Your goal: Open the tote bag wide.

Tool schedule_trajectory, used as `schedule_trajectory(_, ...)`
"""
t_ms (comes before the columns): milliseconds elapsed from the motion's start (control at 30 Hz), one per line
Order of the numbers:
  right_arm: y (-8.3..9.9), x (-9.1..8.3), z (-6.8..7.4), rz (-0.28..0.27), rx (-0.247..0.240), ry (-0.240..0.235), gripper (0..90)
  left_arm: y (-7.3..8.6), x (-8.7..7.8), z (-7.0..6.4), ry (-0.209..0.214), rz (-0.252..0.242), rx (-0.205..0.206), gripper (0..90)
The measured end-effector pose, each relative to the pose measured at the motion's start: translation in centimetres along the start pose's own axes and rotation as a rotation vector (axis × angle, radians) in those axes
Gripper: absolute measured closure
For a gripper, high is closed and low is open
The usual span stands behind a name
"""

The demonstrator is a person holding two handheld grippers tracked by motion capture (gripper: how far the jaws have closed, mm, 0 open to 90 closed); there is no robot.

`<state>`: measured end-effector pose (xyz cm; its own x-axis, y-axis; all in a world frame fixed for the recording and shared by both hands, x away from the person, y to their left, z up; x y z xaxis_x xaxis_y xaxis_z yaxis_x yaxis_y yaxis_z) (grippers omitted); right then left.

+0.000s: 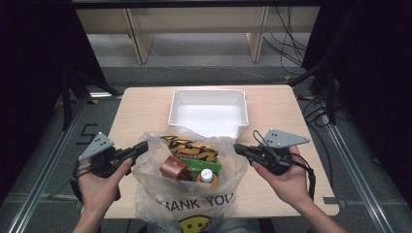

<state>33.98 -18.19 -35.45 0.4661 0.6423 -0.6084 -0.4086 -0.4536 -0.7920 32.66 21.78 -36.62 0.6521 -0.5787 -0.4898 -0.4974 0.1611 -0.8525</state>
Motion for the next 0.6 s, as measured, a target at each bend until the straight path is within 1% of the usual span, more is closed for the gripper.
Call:
schedule_trajectory(33,0.2,-0.1,-0.2,-0.001,0.008,0.011,90.0,0.3,0.2,0.3,0.003,-0.002,0.024,89.5)
schedule_trajectory(67,0.2,-0.1,-0.2,-0.001,0.008,0.011,90.0,0.3,0.2,0.3,0.003,-0.002,0.024,89.4)
schedule_trajectory(100,0.3,-0.1,-0.4,0.005,0.003,0.019,90.0,0.5,0.3,0.3,0.005,0.012,0.016,89.4)
schedule_trajectory(133,0.5,-0.1,-0.3,0.013,0.016,0.005,90.0,0.7,0.4,0.4,0.006,0.016,0.027,89.4)
schedule_trajectory(167,0.6,-0.2,-0.5,0.011,-0.004,0.025,90.0,0.9,0.4,0.4,0.007,0.016,0.016,89.4)
schedule_trajectory(200,0.9,0.0,-0.5,0.023,0.021,0.011,90.0,1.0,0.5,0.6,0.005,0.02,0.021,89.4)
schedule_trajectory(267,1.0,0.0,-0.6,0.026,0.013,0.017,90.0,1.3,0.5,0.7,0.007,0.022,0.003,89.3)
schedule_trajectory(300,1.1,0.3,-0.7,0.024,0.003,0.003,90.0,1.4,0.6,0.8,0.002,0.025,0.005,89.2)
schedule_trajectory(333,1.3,0.2,-0.5,0.041,0.029,0.012,90.0,1.5,0.6,0.9,0.001,0.028,0.0,89.3)
schedule_trajectory(367,1.5,0.4,-0.6,0.044,0.018,0.02,90.0,1.8,0.7,1.2,-0.003,0.037,-0.004,89.2)
schedule_trajectory(400,1.5,0.4,-0.6,0.044,0.018,0.02,90.0,1.8,0.7,1.2,-0.003,0.037,-0.004,89.1)
schedule_trajectory(433,1.6,0.4,-0.7,0.053,0.007,0.019,90.0,2.1,0.8,1.4,-0.005,0.045,-0.01,89.1)
schedule_trajectory(467,1.7,0.6,-0.6,0.063,0.014,0.02,90.0,2.3,1.0,1.5,-0.008,0.055,-0.015,89.1)
schedule_trajectory(500,1.9,0.8,-0.6,0.072,0.024,0.018,90.0,2.6,1.1,1.6,-0.008,0.061,-0.033,89.1)
schedule_trajectory(533,2.0,0.9,-0.8,0.08,0.008,0.026,90.0,2.9,1.2,1.7,-0.011,0.071,-0.045,89.0)
schedule_trajectory(567,2.2,1.1,-0.8,0.089,0.016,0.029,90.0,3.0,1.3,1.8,-0.012,0.076,-0.047,89.0)
schedule_trajectory(600,2.3,1.2,-0.9,0.096,0.013,0.03,90.0,3.3,1.5,1.9,-0.01,0.085,-0.058,89.0)
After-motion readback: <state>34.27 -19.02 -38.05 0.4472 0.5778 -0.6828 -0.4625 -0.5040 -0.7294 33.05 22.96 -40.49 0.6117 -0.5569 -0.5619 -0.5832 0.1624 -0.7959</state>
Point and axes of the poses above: each handheld gripper's, and its own axes: x roughly forward along the jaws, y roughly out of its underside, z roughly to its left, the point moved 1 cm from there along x, roughly forward along the jaws, and after that the axes turned 13 degrees about z, right-handed, at the moved point
